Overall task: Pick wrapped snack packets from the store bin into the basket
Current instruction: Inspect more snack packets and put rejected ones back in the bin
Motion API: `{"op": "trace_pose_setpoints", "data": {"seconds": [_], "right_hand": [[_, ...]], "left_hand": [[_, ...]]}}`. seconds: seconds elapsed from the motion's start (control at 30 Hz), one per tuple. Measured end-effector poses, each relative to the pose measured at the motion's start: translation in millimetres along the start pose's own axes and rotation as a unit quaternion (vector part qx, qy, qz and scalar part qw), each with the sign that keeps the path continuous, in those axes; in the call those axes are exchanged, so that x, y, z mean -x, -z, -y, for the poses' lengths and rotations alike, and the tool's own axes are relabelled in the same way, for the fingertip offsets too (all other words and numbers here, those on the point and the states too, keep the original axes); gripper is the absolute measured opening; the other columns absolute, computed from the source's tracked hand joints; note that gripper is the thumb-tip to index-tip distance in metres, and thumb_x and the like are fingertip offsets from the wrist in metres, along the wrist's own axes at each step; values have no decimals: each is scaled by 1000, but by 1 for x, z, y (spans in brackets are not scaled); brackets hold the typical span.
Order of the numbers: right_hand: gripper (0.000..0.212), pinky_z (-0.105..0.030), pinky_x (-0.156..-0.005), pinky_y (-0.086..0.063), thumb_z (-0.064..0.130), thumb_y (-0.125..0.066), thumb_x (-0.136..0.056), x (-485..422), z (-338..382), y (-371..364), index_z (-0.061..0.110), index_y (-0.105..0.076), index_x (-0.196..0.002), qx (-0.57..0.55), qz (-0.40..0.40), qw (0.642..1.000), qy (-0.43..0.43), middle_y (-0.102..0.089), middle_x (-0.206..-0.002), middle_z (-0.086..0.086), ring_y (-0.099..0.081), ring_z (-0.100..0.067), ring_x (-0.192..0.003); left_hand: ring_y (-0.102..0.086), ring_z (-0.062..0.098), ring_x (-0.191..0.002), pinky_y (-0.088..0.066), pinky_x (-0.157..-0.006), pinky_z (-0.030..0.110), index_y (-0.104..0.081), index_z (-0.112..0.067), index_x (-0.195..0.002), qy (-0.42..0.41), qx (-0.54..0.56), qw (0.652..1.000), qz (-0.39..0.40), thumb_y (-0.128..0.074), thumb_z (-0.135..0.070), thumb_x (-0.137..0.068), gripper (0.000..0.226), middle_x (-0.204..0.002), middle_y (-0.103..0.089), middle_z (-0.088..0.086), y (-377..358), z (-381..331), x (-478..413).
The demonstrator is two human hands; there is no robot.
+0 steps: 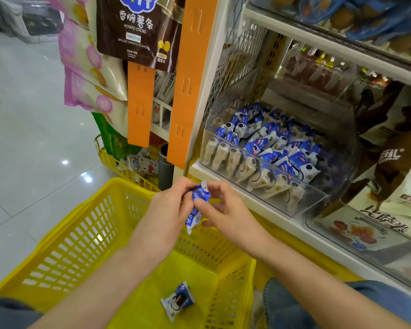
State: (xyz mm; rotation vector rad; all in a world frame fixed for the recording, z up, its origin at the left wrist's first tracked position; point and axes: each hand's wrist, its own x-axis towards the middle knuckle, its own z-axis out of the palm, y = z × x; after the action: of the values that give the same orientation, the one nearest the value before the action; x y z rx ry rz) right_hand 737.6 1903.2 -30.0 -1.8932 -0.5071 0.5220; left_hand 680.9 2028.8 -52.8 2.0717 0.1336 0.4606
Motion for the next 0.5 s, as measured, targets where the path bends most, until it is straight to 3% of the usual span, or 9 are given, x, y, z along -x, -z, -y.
{"op": "trace_pose_setpoints", "data": {"seconds": [0.13, 0.23, 0.37, 0.5], "right_hand": [[28, -35, -77, -55, 12, -55, -91, -2, 6, 0, 15, -46, -117, -48, 11, 999, 1, -58, -119, -3, -64, -24, -100], [28, -35, -78, -55, 11, -54, -91, -4, 9, 3, 13, -46, -118, -53, 22, 998, 5, -58, -118, -3, -64, -23, -97], [23, -27, -70, -56, 10, -54, -91, -5, 12, 7, 17, -46, -112, -66, 26, 997, 13, -58, -116, -3, -62, -17, -91], [20, -19, -59, -55, 10, -53, -92, -6, 10, 9, 26, -46, -101, -99, 5, 995, 0, -59, -111, -4, -63, -6, -72]], "left_hand": [[-60, -1, -68, -45, -53, 14, -50, -45, -90, -17, -10, 999, -33, -50, -14, -94, 31, -74, -64, -17, 3, -3, -3], [-58, -8, -62, -38, -50, 5, -62, -28, -91, -7, 10, 998, -56, -53, -8, -92, 22, -66, -61, -19, 6, -4, -7], [-67, 7, -76, -55, -69, 27, -66, -28, -89, 62, 100, 992, -36, -52, -8, -92, 24, -83, -71, -7, 7, -5, -13], [-64, 5, -86, -53, -75, 24, -62, -28, -99, 87, 97, 991, -10, -57, -9, -89, 22, -100, -67, -6, 3, -5, -12]]}}
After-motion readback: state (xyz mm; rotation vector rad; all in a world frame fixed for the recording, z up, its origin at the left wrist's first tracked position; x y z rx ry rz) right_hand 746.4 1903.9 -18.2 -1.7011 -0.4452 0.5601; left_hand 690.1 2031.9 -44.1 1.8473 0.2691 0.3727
